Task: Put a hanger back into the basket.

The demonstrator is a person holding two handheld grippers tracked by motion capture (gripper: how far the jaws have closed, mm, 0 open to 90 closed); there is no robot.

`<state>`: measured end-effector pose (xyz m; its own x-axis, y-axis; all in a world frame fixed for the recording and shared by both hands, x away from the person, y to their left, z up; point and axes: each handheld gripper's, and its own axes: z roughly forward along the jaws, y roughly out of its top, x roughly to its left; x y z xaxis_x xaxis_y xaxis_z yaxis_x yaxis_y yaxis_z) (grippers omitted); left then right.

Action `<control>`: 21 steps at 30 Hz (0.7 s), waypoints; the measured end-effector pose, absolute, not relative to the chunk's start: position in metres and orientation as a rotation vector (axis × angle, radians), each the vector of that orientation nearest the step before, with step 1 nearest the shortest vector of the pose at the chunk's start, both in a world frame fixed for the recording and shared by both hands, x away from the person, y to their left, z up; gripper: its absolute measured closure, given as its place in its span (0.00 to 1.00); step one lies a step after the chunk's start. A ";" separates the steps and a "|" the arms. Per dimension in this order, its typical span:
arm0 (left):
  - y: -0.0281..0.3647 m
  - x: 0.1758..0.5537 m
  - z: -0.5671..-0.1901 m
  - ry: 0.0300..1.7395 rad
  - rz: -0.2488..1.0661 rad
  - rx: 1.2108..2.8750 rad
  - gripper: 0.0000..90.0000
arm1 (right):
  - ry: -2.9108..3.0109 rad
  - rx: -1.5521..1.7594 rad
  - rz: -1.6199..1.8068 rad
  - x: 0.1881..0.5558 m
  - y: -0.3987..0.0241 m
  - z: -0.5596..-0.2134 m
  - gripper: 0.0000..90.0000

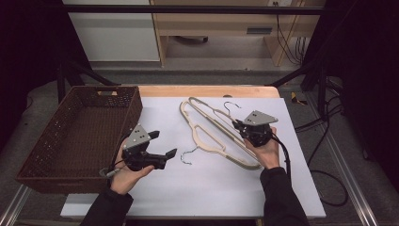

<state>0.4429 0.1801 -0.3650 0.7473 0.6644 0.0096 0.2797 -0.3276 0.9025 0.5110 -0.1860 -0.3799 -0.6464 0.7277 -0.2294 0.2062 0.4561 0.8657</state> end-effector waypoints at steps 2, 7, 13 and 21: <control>0.180 0.439 -0.365 0.711 0.472 1.928 0.13 | 2.129 0.743 1.200 0.503 -0.187 -0.370 0.96; 0.178 0.432 -0.363 0.685 0.476 1.945 0.12 | 2.201 0.692 1.301 0.488 -0.182 -0.358 0.96; 0.175 0.427 -0.360 0.654 0.481 1.971 0.12 | 2.337 0.597 1.385 0.466 -0.167 -0.355 0.96; 0.164 0.434 -0.360 0.625 0.428 2.010 0.19 | 2.446 0.493 1.475 0.449 -0.147 -0.359 0.96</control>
<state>0.4338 0.1637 -0.3599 0.8077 0.5879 0.0440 0.2541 -0.4146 0.8738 0.4487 -0.1468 -0.3586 -0.9137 0.4051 -0.0320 0.1607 0.4326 0.8871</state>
